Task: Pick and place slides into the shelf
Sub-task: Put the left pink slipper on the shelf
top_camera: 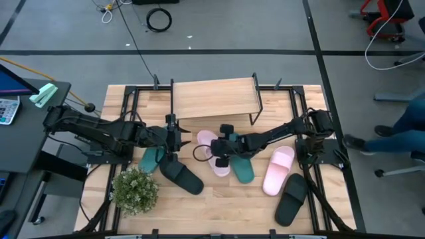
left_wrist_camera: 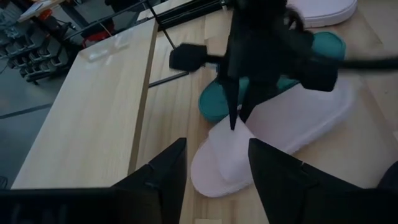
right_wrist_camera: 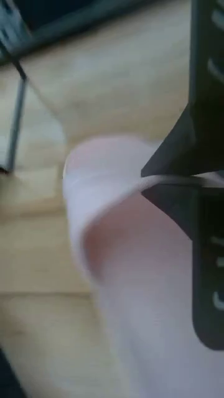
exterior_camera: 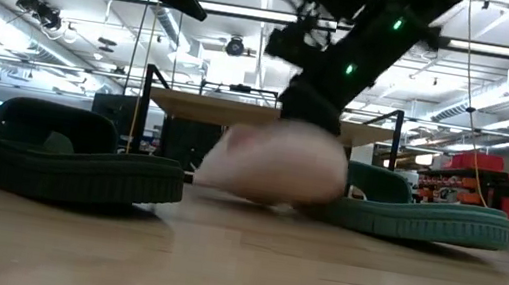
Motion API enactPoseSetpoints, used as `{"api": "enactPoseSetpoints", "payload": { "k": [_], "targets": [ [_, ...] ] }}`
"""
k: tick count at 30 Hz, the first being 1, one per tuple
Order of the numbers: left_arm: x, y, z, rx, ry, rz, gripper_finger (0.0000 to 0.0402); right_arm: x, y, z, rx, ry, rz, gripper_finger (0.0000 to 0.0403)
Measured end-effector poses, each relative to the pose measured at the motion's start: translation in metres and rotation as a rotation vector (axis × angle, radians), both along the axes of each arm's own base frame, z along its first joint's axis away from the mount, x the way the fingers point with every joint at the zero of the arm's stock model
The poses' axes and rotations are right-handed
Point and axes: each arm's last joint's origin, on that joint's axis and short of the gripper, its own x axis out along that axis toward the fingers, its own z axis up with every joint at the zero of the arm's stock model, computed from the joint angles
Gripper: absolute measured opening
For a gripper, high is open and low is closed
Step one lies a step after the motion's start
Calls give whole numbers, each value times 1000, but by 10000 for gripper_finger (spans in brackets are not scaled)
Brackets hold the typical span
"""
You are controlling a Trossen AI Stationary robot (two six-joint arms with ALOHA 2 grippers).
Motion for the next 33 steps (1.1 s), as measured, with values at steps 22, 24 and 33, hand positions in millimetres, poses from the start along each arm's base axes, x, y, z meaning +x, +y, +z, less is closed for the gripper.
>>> {"api": "enactPoseSetpoints", "payload": {
  "k": [22,24,33],
  "targets": [
    [0,0,0,-1,-1,0,172,-74,-52,144,-442,-235,-412,9],
    [0,0,0,-1,-1,0,172,-74,-71,137,-443,-174,-448,9],
    [0,0,0,-1,-2,-1,172,-80,-138,112,-421,16,-568,9]
  ]
}}
